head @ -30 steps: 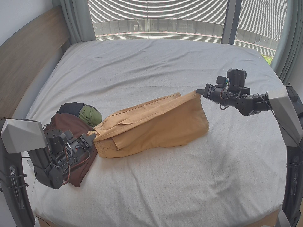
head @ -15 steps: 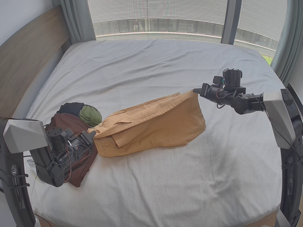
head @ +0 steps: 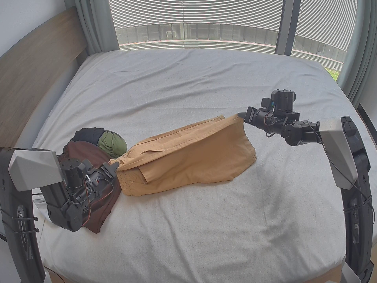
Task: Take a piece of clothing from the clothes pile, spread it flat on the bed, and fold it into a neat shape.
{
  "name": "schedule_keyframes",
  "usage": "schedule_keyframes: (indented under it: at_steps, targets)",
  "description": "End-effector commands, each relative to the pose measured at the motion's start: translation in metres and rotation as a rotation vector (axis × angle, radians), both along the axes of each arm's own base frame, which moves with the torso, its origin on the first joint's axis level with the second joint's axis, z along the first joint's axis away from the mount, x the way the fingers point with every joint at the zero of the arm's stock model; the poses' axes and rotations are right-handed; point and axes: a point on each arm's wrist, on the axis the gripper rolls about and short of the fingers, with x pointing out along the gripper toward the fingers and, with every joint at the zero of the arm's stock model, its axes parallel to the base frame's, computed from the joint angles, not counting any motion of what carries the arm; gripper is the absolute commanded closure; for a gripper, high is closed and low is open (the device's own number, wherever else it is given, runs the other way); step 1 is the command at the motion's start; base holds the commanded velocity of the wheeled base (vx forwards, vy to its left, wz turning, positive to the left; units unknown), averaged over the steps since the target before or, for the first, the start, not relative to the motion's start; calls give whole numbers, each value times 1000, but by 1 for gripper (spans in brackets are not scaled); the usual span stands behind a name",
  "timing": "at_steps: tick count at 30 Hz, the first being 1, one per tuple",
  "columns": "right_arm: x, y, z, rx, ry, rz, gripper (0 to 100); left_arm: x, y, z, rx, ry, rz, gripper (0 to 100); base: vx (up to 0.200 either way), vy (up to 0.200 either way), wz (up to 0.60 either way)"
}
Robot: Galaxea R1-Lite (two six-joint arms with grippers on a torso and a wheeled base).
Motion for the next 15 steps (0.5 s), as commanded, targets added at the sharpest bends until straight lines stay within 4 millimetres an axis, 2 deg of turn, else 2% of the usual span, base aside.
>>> schedule_keyframes:
  at_steps: [1, 15]
  targets:
    - [3, 2, -6, 0, -1, 0, 100, 4, 0, -8, 1, 11, 3, 100, 0, 0, 0]
    - [10, 3, -24, 2, -19, -19, 100, 7, 0, -14, 2, 21, 12, 100, 0, 0, 0]
